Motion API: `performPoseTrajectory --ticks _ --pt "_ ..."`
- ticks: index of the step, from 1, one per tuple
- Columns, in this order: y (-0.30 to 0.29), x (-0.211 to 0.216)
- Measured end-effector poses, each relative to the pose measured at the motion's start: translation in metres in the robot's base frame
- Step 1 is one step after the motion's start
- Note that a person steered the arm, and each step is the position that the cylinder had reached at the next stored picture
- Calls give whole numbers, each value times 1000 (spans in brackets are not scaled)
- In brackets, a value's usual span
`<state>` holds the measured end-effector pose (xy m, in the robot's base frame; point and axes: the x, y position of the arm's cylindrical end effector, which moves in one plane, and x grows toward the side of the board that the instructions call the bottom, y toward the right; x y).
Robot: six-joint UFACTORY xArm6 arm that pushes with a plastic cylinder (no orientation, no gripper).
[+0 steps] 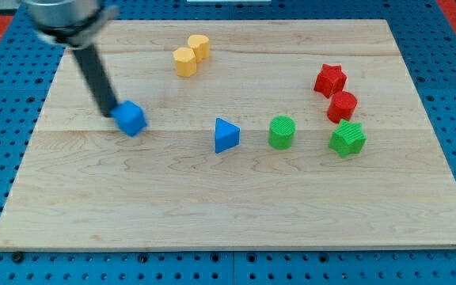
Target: Push blue cube slightly to the left
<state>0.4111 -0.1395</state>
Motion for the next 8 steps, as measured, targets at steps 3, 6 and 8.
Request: performPoseTrajectory --ticks 3,6,8 --pt "-13 85" --pt "99 86" --pt "99 86"
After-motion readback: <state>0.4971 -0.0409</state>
